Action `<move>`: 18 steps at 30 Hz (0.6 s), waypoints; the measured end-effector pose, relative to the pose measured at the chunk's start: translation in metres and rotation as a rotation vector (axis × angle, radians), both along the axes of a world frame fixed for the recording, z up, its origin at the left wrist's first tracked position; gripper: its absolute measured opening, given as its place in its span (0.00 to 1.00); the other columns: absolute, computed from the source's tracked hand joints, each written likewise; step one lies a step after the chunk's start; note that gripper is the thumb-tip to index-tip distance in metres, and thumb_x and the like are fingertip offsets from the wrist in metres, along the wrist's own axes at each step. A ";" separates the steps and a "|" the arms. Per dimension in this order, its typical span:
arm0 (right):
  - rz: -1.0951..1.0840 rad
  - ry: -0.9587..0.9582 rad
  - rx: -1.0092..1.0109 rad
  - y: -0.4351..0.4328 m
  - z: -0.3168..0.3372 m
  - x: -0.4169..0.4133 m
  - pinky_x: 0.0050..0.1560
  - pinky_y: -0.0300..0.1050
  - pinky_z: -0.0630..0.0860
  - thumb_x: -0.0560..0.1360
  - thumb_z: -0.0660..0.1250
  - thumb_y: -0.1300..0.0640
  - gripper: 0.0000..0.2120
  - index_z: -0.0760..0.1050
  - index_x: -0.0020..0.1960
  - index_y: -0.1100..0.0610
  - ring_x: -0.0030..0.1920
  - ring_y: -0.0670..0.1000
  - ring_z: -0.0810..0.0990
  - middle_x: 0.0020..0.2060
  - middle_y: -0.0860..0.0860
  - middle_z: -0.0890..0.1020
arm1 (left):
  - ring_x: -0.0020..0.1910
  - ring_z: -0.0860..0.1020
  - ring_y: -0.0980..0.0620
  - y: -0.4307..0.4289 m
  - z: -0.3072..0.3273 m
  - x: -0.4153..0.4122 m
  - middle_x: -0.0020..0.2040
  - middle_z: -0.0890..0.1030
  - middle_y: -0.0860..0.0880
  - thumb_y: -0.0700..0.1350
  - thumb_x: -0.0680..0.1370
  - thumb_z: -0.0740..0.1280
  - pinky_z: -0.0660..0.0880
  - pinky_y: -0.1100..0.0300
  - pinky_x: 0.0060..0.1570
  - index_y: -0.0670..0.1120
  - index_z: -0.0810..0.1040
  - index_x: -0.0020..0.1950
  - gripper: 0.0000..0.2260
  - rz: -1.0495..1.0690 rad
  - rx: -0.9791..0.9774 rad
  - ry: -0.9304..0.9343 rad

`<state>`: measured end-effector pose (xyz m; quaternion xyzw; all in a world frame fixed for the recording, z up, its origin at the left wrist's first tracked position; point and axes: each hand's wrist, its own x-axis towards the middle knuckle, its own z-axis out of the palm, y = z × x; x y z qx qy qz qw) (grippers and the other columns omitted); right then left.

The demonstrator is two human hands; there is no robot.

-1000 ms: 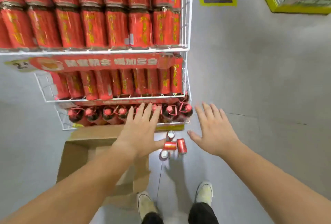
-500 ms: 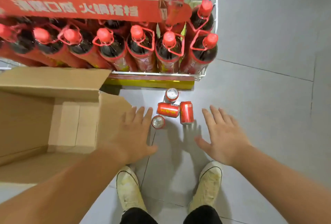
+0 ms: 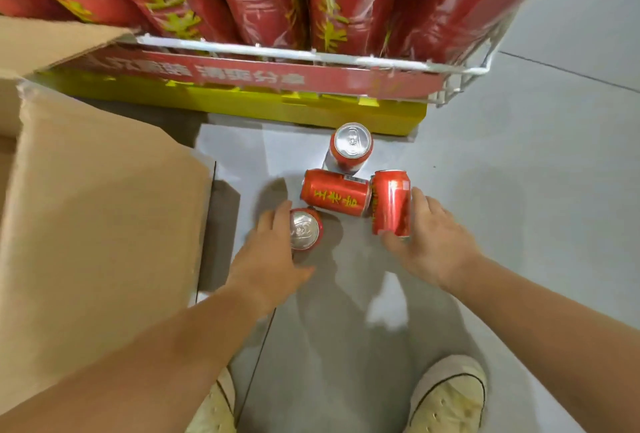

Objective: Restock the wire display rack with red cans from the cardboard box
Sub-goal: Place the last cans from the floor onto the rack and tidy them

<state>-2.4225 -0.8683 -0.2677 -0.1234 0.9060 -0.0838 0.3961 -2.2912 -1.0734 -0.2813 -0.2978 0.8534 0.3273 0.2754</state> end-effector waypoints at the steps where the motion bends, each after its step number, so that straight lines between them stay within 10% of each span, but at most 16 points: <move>1: -0.062 -0.024 -0.017 -0.004 -0.011 -0.002 0.61 0.54 0.72 0.72 0.66 0.37 0.35 0.60 0.72 0.50 0.63 0.57 0.73 0.62 0.51 0.73 | 0.68 0.73 0.49 0.001 -0.009 0.001 0.71 0.70 0.52 0.49 0.68 0.82 0.74 0.52 0.66 0.53 0.59 0.79 0.46 0.118 0.050 0.054; 6: -0.360 -0.043 -0.143 -0.017 -0.052 -0.010 0.54 0.53 0.77 0.68 0.76 0.45 0.30 0.66 0.63 0.51 0.53 0.56 0.79 0.54 0.53 0.77 | 0.52 0.77 0.70 0.001 -0.035 0.001 0.50 0.79 0.66 0.44 0.65 0.84 0.75 0.73 0.48 0.66 0.71 0.55 0.30 0.336 0.190 0.204; 11: -0.437 -0.013 -0.156 -0.010 -0.055 -0.013 0.35 0.43 0.68 0.69 0.76 0.53 0.22 0.67 0.56 0.51 0.40 0.50 0.75 0.43 0.48 0.75 | 0.50 0.82 0.59 -0.004 -0.036 -0.004 0.51 0.83 0.58 0.44 0.63 0.84 0.78 0.64 0.50 0.62 0.77 0.54 0.27 0.363 0.224 0.270; 18: -0.510 -0.008 -0.233 0.004 -0.004 -0.005 0.38 0.44 0.71 0.68 0.77 0.53 0.25 0.65 0.57 0.49 0.43 0.48 0.77 0.44 0.47 0.77 | 0.47 0.83 0.57 -0.008 0.015 -0.023 0.49 0.85 0.54 0.40 0.65 0.82 0.79 0.65 0.44 0.57 0.77 0.55 0.24 0.439 0.406 0.143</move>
